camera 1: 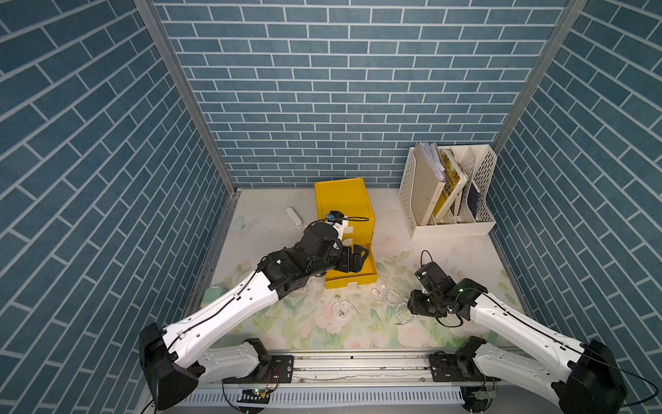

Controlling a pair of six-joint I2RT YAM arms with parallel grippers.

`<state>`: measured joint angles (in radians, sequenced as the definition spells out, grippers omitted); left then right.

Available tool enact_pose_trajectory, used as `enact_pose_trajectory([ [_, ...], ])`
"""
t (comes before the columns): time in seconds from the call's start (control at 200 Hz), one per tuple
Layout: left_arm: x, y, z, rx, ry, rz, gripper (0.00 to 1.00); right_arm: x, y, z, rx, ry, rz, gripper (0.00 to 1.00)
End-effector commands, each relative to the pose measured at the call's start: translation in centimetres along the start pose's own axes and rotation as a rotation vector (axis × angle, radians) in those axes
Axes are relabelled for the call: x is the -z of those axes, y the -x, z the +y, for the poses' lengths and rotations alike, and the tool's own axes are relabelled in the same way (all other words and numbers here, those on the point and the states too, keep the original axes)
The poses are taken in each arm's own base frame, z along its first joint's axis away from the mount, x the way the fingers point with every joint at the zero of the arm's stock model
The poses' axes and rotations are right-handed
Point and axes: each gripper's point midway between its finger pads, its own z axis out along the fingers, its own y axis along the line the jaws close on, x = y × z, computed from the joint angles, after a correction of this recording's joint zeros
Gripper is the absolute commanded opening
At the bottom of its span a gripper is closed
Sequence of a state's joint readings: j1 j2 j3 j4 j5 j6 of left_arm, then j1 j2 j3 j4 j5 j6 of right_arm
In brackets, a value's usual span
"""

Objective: Place the wired earphones into the drawer by color
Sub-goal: Pick up the wired earphones from the center of the board.

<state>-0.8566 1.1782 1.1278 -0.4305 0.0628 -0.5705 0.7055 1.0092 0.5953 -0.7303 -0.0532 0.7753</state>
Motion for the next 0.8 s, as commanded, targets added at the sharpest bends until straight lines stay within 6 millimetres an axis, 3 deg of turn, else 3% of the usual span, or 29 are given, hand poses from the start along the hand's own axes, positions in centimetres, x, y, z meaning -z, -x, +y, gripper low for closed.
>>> enact_pose_trajectory([
  [0.0, 0.3, 0.4, -0.4, 0.013, -0.012, -0.036, 0.91, -0.8, -1.3, -0.9, 0.036, -0.025, 0.05, 0.48],
  [0.58, 0.3, -0.2, 0.1, 0.015, -0.002, -0.033, 0.9, -3.0, -1.2, -2.0, 0.089, -0.125, 0.092, 0.45],
  [0.795, 0.4, -0.2, 0.2, 0.018, -0.002, -0.036, 0.9, -3.1, -0.3, -1.9, 0.09, -0.148, 0.065, 0.45],
])
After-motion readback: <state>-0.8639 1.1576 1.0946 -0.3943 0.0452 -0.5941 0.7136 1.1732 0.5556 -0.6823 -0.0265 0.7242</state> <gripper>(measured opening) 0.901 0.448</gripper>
